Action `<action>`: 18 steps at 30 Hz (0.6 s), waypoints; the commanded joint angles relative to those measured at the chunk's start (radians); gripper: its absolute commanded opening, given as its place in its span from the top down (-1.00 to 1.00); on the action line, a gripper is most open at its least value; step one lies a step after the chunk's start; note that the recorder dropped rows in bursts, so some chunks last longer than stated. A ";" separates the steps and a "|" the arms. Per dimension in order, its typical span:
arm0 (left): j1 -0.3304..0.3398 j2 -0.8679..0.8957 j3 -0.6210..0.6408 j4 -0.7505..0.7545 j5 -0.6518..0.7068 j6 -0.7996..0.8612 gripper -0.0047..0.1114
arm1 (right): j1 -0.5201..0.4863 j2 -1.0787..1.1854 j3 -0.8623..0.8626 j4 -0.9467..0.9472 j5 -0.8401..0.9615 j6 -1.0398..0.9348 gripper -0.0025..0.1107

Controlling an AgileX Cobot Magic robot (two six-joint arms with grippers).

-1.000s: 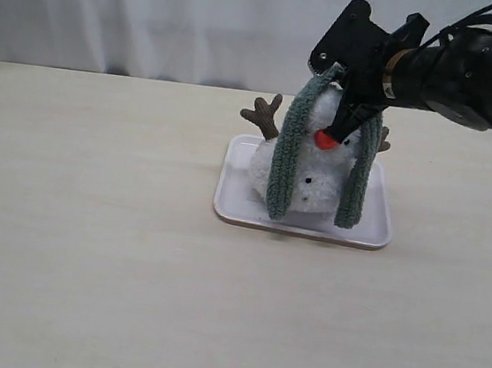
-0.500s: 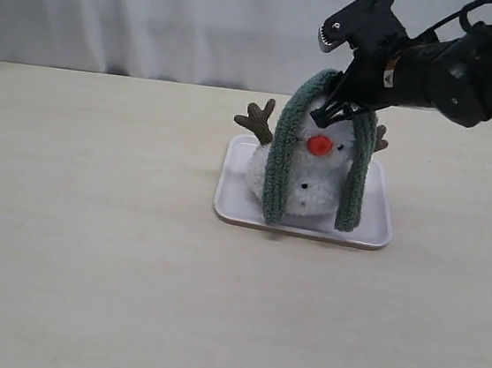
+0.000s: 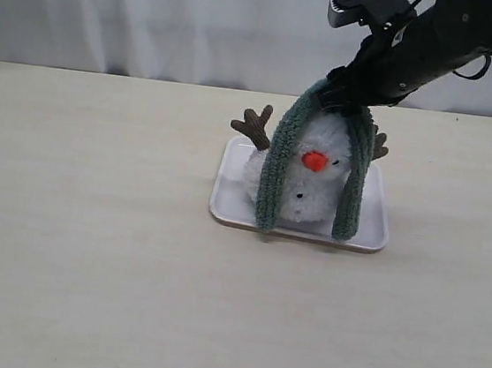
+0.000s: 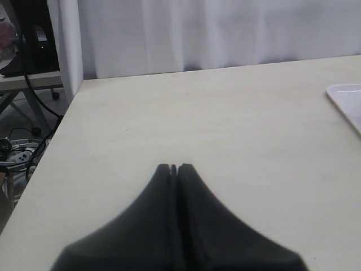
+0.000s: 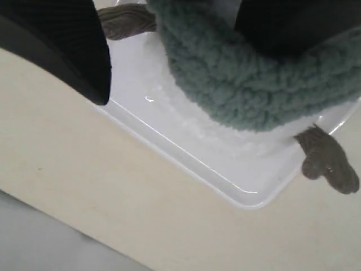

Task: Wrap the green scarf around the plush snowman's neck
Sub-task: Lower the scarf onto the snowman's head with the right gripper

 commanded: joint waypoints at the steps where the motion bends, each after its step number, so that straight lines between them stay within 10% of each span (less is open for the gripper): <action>1: -0.003 -0.002 0.002 -0.007 -0.011 0.001 0.92 | -0.004 -0.007 -0.054 0.075 0.133 -0.043 -0.08; 18: -0.003 -0.002 0.002 -0.007 -0.011 0.001 0.92 | -0.004 -0.014 -0.161 0.075 0.378 -0.023 -0.08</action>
